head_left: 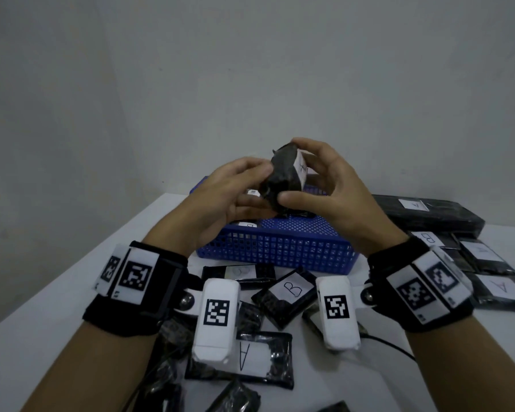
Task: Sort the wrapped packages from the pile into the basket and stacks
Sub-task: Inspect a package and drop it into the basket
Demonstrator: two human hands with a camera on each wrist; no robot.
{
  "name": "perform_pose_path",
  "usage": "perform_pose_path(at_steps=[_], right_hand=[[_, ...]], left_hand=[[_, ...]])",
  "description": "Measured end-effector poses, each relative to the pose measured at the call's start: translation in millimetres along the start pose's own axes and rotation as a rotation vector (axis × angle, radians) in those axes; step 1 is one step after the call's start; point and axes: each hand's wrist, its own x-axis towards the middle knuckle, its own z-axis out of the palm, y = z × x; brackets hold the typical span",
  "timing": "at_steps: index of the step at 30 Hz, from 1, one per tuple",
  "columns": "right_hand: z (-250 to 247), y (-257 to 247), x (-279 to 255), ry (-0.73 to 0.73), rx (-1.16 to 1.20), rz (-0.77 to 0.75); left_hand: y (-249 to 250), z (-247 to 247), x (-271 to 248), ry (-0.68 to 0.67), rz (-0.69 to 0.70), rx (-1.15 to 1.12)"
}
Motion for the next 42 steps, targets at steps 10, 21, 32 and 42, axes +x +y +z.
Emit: perform_pose_path(at_steps=[10,21,32,42], right_hand=[[0.4,1.3,1.5,0.172,0.060,0.044],[2.2,-5.9,0.0,0.109,0.193,0.091],[6.0,-8.1,-0.8,0.150,0.218,0.107],[-11.4,-9.8,-3.0,-0.099,0.144,0.116]], left_hand=[[0.5,2.0,0.9,0.044,0.174,0.159],[-6.6,-0.3,1.7,0.040,0.182,0.355],[-10.6,5.7,5.6,0.068,0.422,0.458],[-8.2,-3.1,5.5,0.094,0.339,0.236]])
